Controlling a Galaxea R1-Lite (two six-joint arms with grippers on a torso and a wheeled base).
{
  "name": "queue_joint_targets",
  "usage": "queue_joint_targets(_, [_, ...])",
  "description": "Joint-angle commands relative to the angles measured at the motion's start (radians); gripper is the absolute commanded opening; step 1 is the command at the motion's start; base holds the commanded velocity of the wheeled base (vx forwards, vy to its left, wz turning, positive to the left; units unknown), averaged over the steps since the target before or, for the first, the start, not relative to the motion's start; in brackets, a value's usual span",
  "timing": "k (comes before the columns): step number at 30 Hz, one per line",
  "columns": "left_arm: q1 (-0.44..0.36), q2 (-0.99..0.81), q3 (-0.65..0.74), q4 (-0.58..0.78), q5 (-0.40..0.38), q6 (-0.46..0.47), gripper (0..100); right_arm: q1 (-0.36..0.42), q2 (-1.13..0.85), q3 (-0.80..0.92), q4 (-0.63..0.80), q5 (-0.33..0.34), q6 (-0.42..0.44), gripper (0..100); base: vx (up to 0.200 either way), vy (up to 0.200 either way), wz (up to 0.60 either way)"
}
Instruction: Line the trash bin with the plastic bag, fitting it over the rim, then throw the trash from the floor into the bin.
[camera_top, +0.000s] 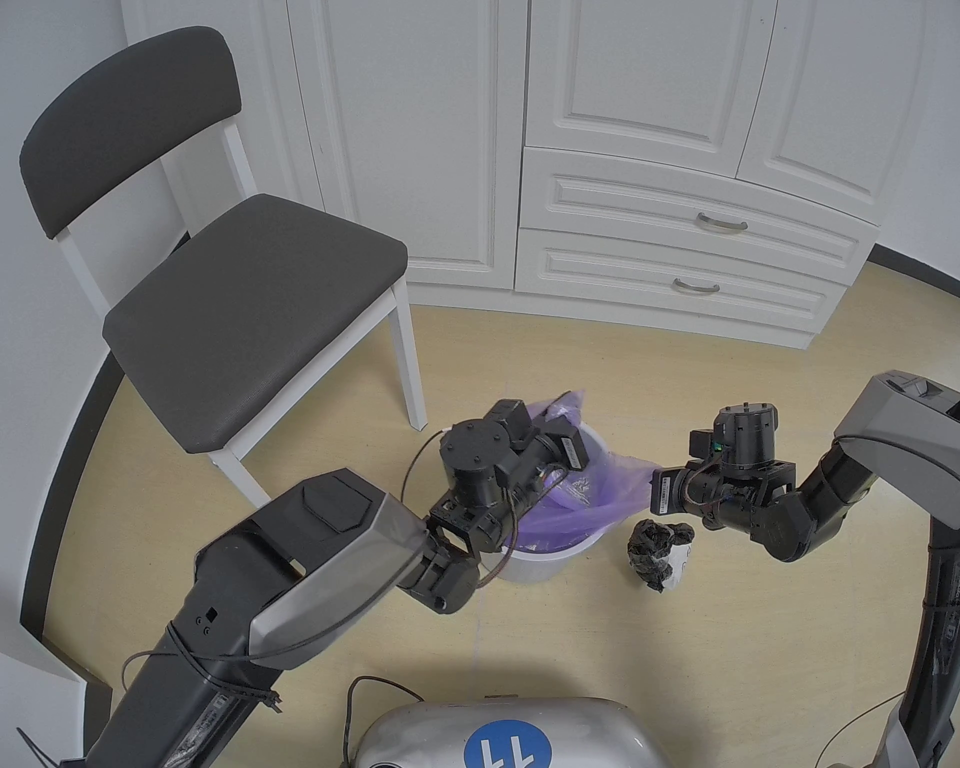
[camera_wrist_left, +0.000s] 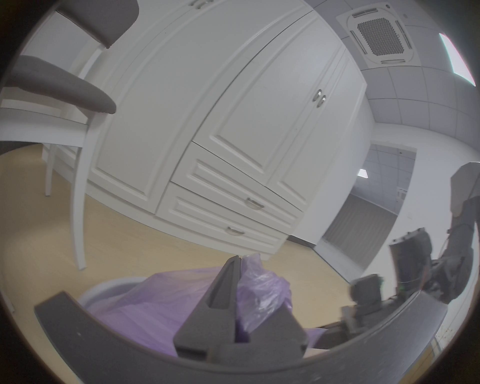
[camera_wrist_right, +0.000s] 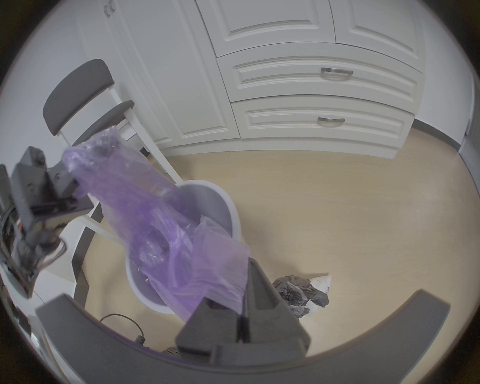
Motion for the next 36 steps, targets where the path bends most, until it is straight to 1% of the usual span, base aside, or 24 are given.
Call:
queue_joint_targets(1, [0.035, 0.042, -0.06, 0.026, 0.002, -0.001, 0, -0.035, -0.008, 0.001, 0.003, -0.001, -0.029, 0, 0.0, 0.0, 0.0])
queue_joint_targets(4, [0.052, 0.057, -0.089, 0.049, 0.002, 0.001, 0, -0.054, -0.007, 0.001, 0.004, -0.001, -0.055, 0, 0.0, 0.0, 0.0])
queue_joint_targets(9, [0.096, 0.057, -0.118, 0.126, 0.003, 0.007, 0, -0.092, 0.013, 0.007, 0.001, -0.013, -0.138, 0, 0.0, 0.0, 0.0])
queue_joint_targets(11, [0.122, 0.05, -0.118, 0.149, 0.002, 0.027, 0, -0.109, 0.019, 0.015, -0.002, -0.013, -0.189, 0, 0.0, 0.0, 0.0])
queue_joint_targets(15, [0.151, 0.028, -0.106, 0.16, -0.002, 0.096, 0, -0.117, 0.021, 0.035, -0.008, -0.013, -0.224, 0, 0.0, 0.0, 0.0])
queue_joint_targets(16, [0.151, 0.028, -0.106, 0.16, -0.002, 0.096, 0, -0.117, 0.021, 0.035, -0.008, -0.013, -0.224, 0, 0.0, 0.0, 0.0])
queue_joint_targets(17, [0.162, 0.015, -0.086, 0.164, -0.003, 0.134, 0, -0.118, 0.021, 0.041, -0.007, -0.013, -0.239, 0, 0.0, 0.0, 0.0])
queue_joint_targets(18, [0.167, 0.004, -0.071, 0.17, -0.003, 0.147, 0, -0.121, 0.023, 0.043, -0.007, -0.015, -0.249, 0, 0.0, 0.0, 0.0])
queue_joint_targets(20, [0.174, -0.025, -0.028, 0.189, -0.005, 0.165, 0, -0.127, 0.03, 0.044, -0.007, -0.015, -0.267, 0, 0.0, 0.0, 0.0])
queue_joint_targets(22, [0.174, -0.027, -0.025, 0.19, -0.005, 0.167, 0, -0.127, 0.032, 0.044, -0.007, -0.015, -0.268, 0, 0.0, 0.0, 0.0])
queue_joint_targets(23, [0.191, -0.068, 0.033, 0.235, -0.008, 0.187, 0, -0.134, 0.043, 0.043, -0.007, -0.021, -0.284, 0, 0.0, 0.0, 0.0])
queue_joint_targets(25, [0.204, -0.088, 0.061, 0.264, -0.008, 0.21, 0, -0.135, 0.05, 0.038, -0.008, -0.036, -0.285, 0, 0.0, 0.0, 0.0])
queue_joint_targets(28, [0.246, -0.122, 0.118, 0.295, -0.015, 0.309, 0, -0.143, 0.058, 0.032, -0.008, -0.048, -0.287, 0, 0.0, 0.0, 0.0])
queue_joint_targets(30, [0.271, -0.137, 0.155, 0.29, -0.037, 0.363, 0, -0.144, 0.064, 0.029, -0.008, -0.048, -0.287, 0, 0.0, 0.0, 0.0])
queue_joint_targets(32, [0.273, -0.139, 0.156, 0.29, -0.04, 0.366, 0, -0.144, 0.066, 0.029, -0.008, -0.048, -0.287, 0, 0.0, 0.0, 0.0])
queue_joint_targets(33, [0.296, -0.163, 0.202, 0.288, -0.072, 0.41, 0, -0.146, 0.067, 0.027, -0.008, -0.048, -0.287, 0, 0.0, 0.0, 0.0])
queue_joint_targets(34, [0.309, -0.173, 0.228, 0.288, -0.092, 0.434, 0, -0.146, 0.069, 0.026, -0.01, -0.05, -0.287, 0, 0.0, 0.0, 0.0])
queue_joint_targets(36, [0.326, -0.173, 0.242, 0.288, -0.107, 0.464, 0, -0.146, 0.069, 0.023, -0.01, -0.05, -0.287, 0, 0.0, 0.0, 0.0])
